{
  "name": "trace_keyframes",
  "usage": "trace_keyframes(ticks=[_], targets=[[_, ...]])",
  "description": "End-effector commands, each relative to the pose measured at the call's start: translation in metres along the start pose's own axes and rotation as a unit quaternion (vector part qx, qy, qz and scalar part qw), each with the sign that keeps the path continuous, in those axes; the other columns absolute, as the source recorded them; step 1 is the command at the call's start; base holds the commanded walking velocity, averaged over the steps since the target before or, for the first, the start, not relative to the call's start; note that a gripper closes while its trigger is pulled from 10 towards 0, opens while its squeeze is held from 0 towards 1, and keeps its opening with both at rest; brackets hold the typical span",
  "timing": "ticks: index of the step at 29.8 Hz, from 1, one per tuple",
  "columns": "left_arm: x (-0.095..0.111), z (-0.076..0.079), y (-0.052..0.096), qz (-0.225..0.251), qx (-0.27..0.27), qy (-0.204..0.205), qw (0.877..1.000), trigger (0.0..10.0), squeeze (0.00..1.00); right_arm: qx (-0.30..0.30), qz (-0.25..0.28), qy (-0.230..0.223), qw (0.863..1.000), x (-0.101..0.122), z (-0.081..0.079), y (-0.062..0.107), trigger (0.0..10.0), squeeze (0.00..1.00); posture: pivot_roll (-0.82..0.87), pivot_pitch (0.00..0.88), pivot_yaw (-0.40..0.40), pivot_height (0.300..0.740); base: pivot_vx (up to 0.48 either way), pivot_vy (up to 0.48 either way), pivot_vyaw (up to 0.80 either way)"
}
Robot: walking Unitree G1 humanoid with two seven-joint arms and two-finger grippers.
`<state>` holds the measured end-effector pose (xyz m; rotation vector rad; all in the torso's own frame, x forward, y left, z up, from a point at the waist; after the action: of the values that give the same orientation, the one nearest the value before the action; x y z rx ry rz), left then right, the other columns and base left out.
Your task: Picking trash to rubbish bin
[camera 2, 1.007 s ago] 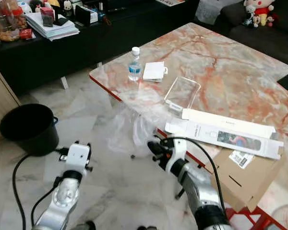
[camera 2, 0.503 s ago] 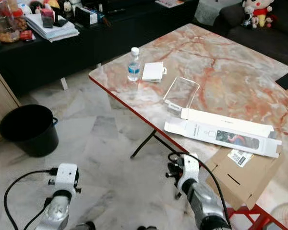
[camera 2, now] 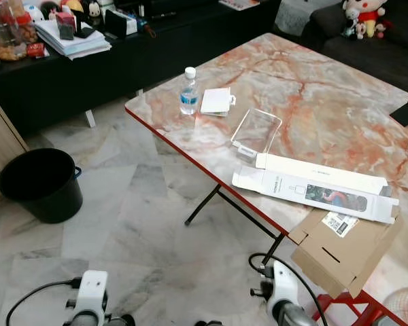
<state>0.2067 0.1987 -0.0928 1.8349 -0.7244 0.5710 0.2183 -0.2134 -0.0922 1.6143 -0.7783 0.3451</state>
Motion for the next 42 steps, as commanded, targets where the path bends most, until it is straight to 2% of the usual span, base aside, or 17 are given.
trace_keyframes(ticks=[1, 8, 18, 27, 36, 42], targets=[[-0.019, 0.004, 0.005, -0.040, -0.005, 0.008, 0.999, 10.0, 0.00, -0.017, -0.003, -0.011, 1.000, -0.003, 0.009, 0.002, 10.0, 0.00, 0.06, 0.134, -0.138, 0.740, 0.000, 0.000, 0.42], [-0.035, 0.013, 0.011, -0.070, -0.032, -0.009, 0.997, 10.0, 0.00, -0.035, 0.007, -0.015, 0.999, -0.001, 0.014, 0.003, 10.0, 0.00, 0.06, 0.113, -0.141, 0.740, 0.000, 0.000, 0.80], [-0.033, 0.018, 0.010, -0.075, -0.039, -0.002, 0.996, 10.0, 0.00, -0.031, 0.010, 0.000, 0.999, 0.007, 0.011, 0.001, 10.0, 0.00, 0.07, 0.112, -0.157, 0.740, 0.000, 0.000, 0.65], [-0.033, 0.021, 0.011, -0.077, -0.041, -0.002, 0.996, 10.0, 0.00, -0.031, 0.007, 0.008, 0.999, 0.005, 0.012, 0.001, 10.0, 0.00, 0.06, 0.136, -0.168, 0.740, 0.000, 0.000, 0.55], [-0.033, 0.025, 0.012, -0.078, -0.045, 0.000, 0.996, 10.0, 0.00, -0.041, 0.006, 0.009, 0.999, 0.005, 0.020, 0.004, 10.0, 0.00, 0.05, 0.145, -0.174, 0.740, 0.000, 0.000, 0.55], [-0.032, 0.026, 0.012, -0.078, -0.047, -0.001, 0.996, 10.0, 0.00, -0.039, 0.008, 0.009, 0.999, 0.005, 0.019, 0.003, 10.0, 0.00, 0.05, 0.144, -0.176, 0.740, 0.000, 0.000, 0.55]])
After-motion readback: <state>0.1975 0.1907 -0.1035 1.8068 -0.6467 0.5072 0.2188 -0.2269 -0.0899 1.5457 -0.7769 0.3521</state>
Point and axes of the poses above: a point about 5 cm out from each wrist's last joint towards the gripper, its own y axis pointing back from the gripper into the wrist, its own x axis along the axis of the wrist's last joint, z = x × y, the point moved 3 cm from there along -y, pointing out of the wrist towards the gripper, and after that the axes turned 7 degrees about -y, right-handed, at the moved point
